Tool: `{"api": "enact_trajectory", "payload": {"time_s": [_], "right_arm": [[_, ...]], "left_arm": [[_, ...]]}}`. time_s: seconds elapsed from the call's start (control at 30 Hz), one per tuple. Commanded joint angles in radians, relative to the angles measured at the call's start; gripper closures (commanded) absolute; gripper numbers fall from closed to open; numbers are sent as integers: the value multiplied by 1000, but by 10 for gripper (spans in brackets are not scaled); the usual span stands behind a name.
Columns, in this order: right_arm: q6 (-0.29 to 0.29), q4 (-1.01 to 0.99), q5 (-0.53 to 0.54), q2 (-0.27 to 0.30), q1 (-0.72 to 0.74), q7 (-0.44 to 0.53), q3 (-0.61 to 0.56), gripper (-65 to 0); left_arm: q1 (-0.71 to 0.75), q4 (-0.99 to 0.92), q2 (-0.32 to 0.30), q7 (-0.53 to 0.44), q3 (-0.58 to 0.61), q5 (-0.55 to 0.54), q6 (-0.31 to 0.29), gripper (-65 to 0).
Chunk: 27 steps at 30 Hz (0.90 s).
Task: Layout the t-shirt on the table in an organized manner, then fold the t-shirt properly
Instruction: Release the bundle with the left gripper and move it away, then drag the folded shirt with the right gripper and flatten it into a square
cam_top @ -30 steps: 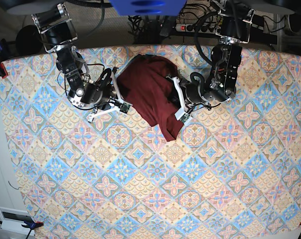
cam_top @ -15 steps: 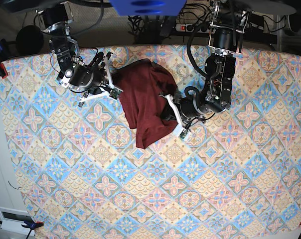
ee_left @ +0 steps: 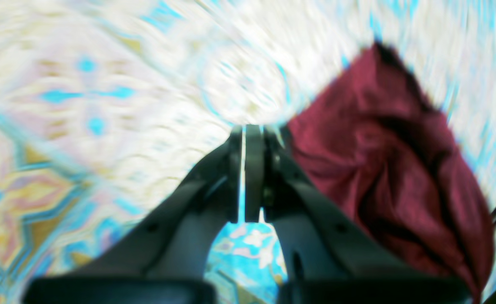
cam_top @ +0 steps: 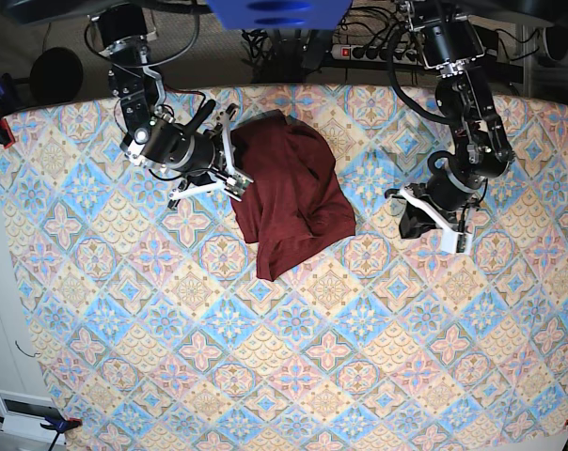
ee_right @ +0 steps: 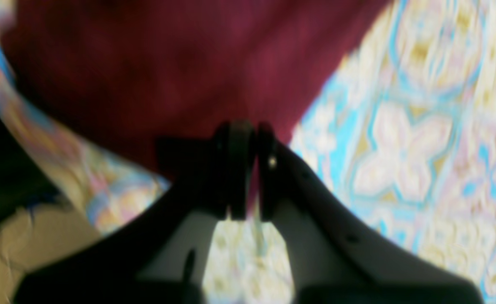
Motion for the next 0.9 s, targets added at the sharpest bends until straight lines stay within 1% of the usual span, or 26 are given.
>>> {"api": "enact_trajectory", "payload": {"time_s": [0.0, 0.1, 0.23, 0.37, 0.47, 0.53, 0.7, 0.87], "right_arm": [[0, 19, 11, -16, 14, 30, -16, -35], [0, 13, 11, -70, 47, 36, -57, -35], [0, -2, 12, -128, 83, 39, -99, -35], [0, -100, 11, -200, 151, 73, -137, -35], [0, -192, 9, -233, 201, 82, -139, -35], [0, -243, 9, -243, 229, 100, -139, -35], [0, -384, 9, -243, 298, 174, -135, -34], [0, -542, 8, -243, 306, 254, -129, -34]], "left_arm": [[12, 20, 4, -16, -30, -34, -4, 0], [37, 19, 5, -16, -69, -85, -4, 0], [66, 19, 5, -16, -80, -111, -4, 0], [78, 19, 2, -16, -80, -111, -4, 0], [80, 19, 1, -16, -83, -112, -4, 0], [81, 19, 1, -16, -105, -112, -4, 0], [87, 19, 5, -16, -137, -114, -5, 0], [97, 19, 1, -16, -139, -152, -5, 0]]}}
